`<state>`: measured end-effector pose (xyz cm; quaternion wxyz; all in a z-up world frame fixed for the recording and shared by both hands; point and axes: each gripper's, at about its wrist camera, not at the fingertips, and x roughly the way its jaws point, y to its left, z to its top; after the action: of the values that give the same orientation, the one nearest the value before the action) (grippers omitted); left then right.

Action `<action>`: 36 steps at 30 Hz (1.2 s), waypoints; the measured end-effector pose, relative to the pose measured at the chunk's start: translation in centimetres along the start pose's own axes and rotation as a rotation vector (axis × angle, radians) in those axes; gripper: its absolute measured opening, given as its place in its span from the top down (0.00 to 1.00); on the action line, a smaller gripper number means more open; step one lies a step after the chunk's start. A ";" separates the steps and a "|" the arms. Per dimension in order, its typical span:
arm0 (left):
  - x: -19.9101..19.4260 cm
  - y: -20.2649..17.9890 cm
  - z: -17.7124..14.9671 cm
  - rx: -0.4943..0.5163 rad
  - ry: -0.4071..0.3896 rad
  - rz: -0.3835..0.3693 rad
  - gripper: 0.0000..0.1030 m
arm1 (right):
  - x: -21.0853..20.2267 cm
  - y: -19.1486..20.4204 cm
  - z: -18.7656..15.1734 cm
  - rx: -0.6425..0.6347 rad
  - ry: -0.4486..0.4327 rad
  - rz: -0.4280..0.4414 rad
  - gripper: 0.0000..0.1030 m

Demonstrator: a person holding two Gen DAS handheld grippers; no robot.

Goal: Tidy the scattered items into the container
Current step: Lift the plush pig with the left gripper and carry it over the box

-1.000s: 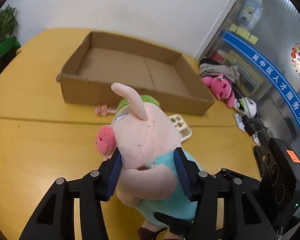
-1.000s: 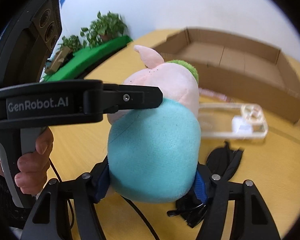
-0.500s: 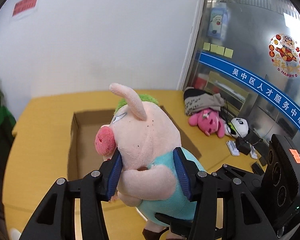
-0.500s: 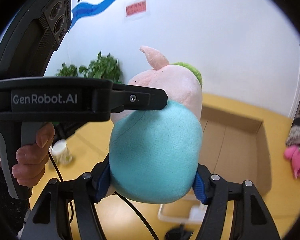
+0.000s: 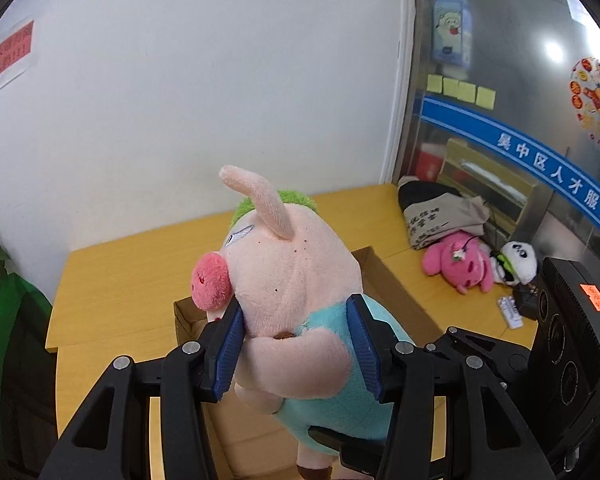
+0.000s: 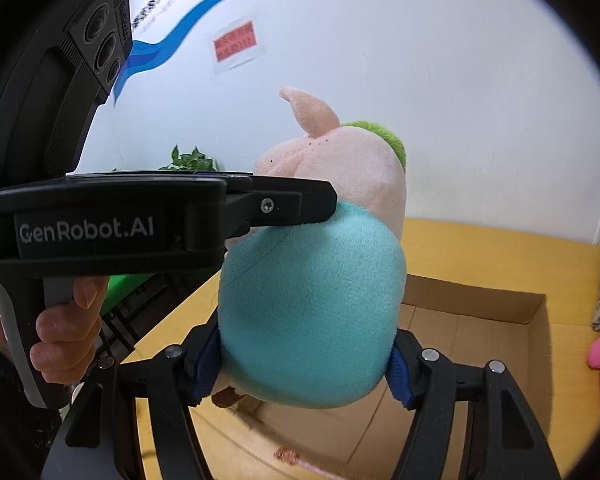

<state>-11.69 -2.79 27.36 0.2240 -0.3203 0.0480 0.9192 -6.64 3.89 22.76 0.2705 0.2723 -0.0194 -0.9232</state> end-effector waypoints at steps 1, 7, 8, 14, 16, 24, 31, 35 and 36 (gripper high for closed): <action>0.9 0.6 0.0 0.002 0.013 0.004 0.48 | 1.7 -0.6 0.2 0.016 0.014 0.005 0.36; 8.5 5.2 -0.5 -0.021 0.113 0.011 0.48 | 9.8 -2.8 0.1 0.096 0.094 0.028 0.36; 10.2 6.3 -0.8 -0.031 0.135 0.006 0.48 | 11.5 -3.3 -0.2 0.113 0.110 0.031 0.36; 18.4 9.4 -3.5 -0.047 0.248 0.008 0.48 | 19.7 -6.0 -3.3 0.202 0.215 0.036 0.36; 21.2 10.4 -4.6 -0.052 0.285 0.011 0.48 | 22.6 -7.0 -4.5 0.233 0.261 0.033 0.36; 24.6 11.6 -6.7 -0.033 0.317 -0.006 0.46 | 27.7 -9.2 -6.5 0.292 0.344 0.029 0.35; 24.1 12.8 -7.6 -0.053 0.355 0.024 0.44 | 26.0 -7.8 -7.4 0.268 0.361 0.075 0.35; 24.1 14.1 -7.7 -0.118 0.361 0.071 0.32 | 26.3 -7.8 -7.0 0.275 0.400 0.090 0.19; 24.2 13.9 -7.6 -0.120 0.357 0.075 0.31 | 26.4 -8.0 -7.0 0.280 0.408 0.095 0.15</action>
<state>-30.33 -7.76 5.87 0.1579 -0.4891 0.0439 0.8567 -25.58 -1.97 2.38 0.2715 0.4865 -0.1050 -0.8237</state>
